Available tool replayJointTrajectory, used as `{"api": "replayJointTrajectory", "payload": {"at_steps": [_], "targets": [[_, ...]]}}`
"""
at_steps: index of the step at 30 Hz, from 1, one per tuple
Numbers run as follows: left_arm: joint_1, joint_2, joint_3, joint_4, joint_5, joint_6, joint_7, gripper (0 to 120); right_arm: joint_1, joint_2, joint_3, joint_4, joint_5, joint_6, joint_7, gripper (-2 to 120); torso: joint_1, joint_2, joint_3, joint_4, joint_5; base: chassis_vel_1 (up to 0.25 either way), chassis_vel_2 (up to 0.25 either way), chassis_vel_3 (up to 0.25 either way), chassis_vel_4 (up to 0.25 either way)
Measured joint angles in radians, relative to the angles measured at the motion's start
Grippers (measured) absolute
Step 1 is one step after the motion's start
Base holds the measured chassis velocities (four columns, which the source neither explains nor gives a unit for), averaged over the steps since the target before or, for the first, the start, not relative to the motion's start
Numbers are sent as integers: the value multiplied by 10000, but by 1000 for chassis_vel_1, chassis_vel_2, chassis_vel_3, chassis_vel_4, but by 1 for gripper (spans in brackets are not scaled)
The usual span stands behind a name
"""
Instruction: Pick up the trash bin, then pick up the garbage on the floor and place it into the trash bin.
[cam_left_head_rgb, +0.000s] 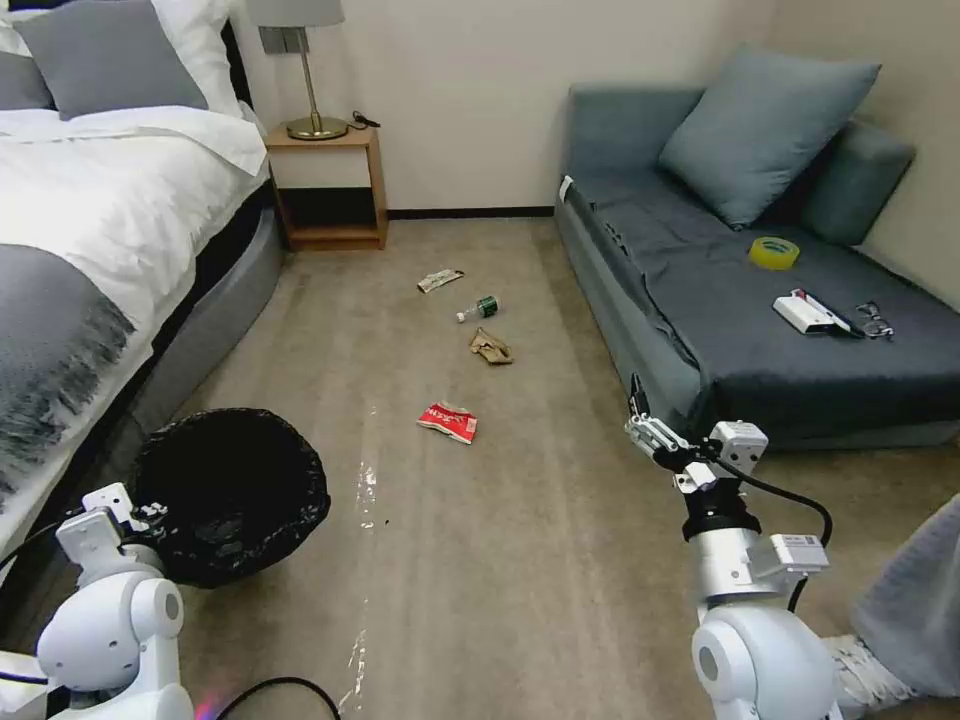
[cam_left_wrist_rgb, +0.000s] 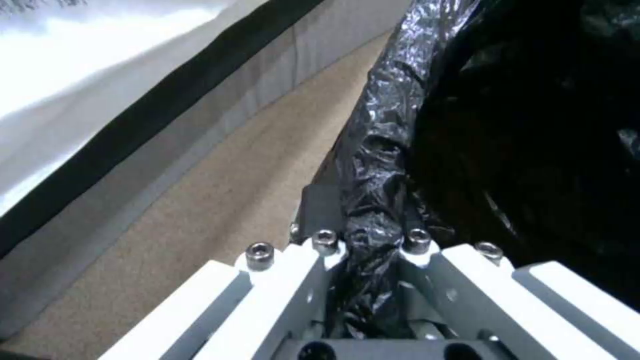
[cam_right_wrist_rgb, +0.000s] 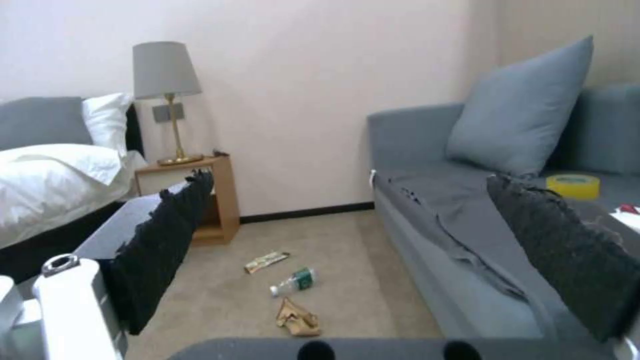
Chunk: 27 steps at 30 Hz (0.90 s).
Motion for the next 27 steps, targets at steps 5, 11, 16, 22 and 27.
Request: {"api": "replayJointTrajectory", "payload": {"at_steps": [5, 11, 16, 22, 27], "targets": [[-44, 3, 0, 56, -44, -30, 0, 2, -7, 11, -2, -3, -54, 86, -54, 100, -1, 0, 0, 1, 0, -22, 26, 25, -20], [-65, 19, 1, 78, -86, -49, 0, 2, -12, 18, -9, -4, -82, 150, -87, 100, 0, 0, 0, 1, 0, -134, 125, 129, -119], [-62, 20, 20, 110, -101, -106, 1, 2, -40, 21, -12, -3, -111, 203, -119, 100, 0, 0, 1, 0, -1, -225, 202, 217, -201], [-46, 1, 26, 140, -109, -154, 6, 2, -90, 19, -62, 2, -150, 248, -157, 100, 0, 0, 0, 0, 0, -194, 193, 173, -194], [-41, -20, 12, 169, -109, -189, -10, 2, -110, 13, -102, 3, -180, 257, -183, 100, 0, 0, 0, 0, 0, -141, 149, 150, -161]]}}
